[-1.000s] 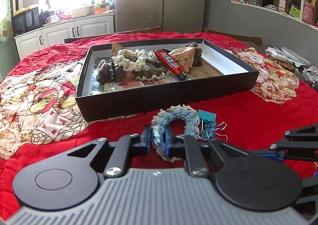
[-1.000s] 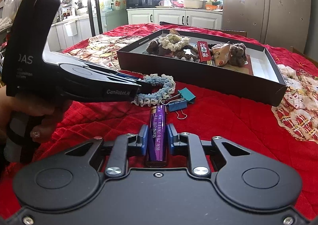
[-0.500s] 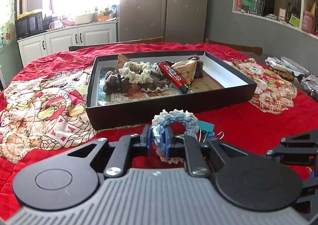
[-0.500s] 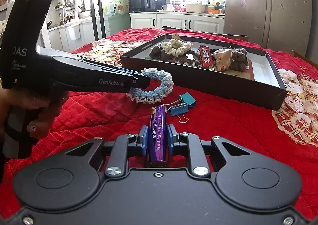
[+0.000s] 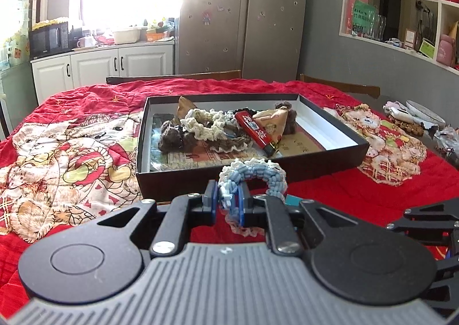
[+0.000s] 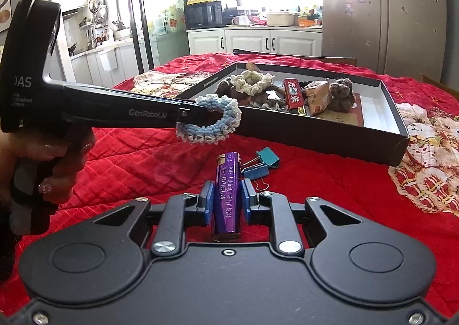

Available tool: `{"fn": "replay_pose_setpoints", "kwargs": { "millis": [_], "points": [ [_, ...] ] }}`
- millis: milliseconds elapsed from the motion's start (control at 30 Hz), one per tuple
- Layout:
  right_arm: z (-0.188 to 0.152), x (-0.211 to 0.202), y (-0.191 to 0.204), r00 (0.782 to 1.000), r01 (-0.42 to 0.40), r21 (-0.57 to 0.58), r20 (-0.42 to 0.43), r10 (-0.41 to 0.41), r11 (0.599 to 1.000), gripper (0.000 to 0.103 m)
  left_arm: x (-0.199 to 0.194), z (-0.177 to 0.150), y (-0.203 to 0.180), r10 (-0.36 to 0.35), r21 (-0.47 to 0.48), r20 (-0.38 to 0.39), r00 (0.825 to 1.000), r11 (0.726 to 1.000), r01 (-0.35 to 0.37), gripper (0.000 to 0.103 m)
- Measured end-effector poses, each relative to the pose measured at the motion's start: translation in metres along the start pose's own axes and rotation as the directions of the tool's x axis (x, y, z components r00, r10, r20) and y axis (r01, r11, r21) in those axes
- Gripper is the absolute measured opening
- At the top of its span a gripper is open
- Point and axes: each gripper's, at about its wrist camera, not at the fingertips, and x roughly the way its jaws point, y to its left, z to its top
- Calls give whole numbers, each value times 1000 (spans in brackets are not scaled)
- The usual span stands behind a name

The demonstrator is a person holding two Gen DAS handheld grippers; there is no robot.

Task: Organize objects
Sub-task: 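Lift and carry the blue hair tie and purple packet over the box with both tools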

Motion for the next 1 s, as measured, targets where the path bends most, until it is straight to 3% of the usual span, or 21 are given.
{"fn": "replay_pose_setpoints", "kwargs": {
  "millis": [567, 1000],
  "points": [
    [27, -19, -25, 996, 44, 58, 79, -49, 997, 19, -8, 18, 6, 19, -23, 48, 999, 1000, -18, 16],
    [72, -15, -61, 977, 172, 69, 119, -179, 983, 19, 11, 46, 13, 70, -14, 50, 996, 998, -69, 16]
  ]
}}
